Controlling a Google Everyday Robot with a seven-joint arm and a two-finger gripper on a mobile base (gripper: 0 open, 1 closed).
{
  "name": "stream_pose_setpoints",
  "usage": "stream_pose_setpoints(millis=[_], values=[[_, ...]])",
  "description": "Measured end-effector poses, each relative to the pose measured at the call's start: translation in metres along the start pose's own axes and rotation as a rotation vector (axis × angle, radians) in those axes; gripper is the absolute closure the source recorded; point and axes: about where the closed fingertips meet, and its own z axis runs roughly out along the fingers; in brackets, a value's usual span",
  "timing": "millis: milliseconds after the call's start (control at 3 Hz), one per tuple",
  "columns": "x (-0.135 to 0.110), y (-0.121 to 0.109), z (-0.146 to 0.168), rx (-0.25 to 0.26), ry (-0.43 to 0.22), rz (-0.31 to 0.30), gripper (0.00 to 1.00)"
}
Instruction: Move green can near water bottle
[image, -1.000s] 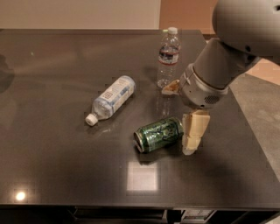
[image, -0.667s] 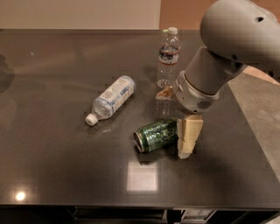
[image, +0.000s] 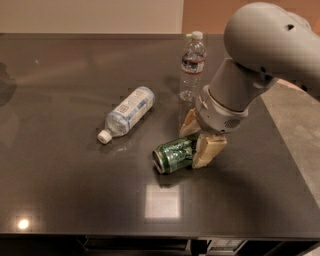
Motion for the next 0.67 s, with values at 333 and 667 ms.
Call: stream_pose_setpoints(millis=[333,667], values=[[0.004,-0.002,-0.005,0.007,0.006,0.021,0.64],[0.017,-0.017,-0.017,0.041,0.003,0.108,0.87]])
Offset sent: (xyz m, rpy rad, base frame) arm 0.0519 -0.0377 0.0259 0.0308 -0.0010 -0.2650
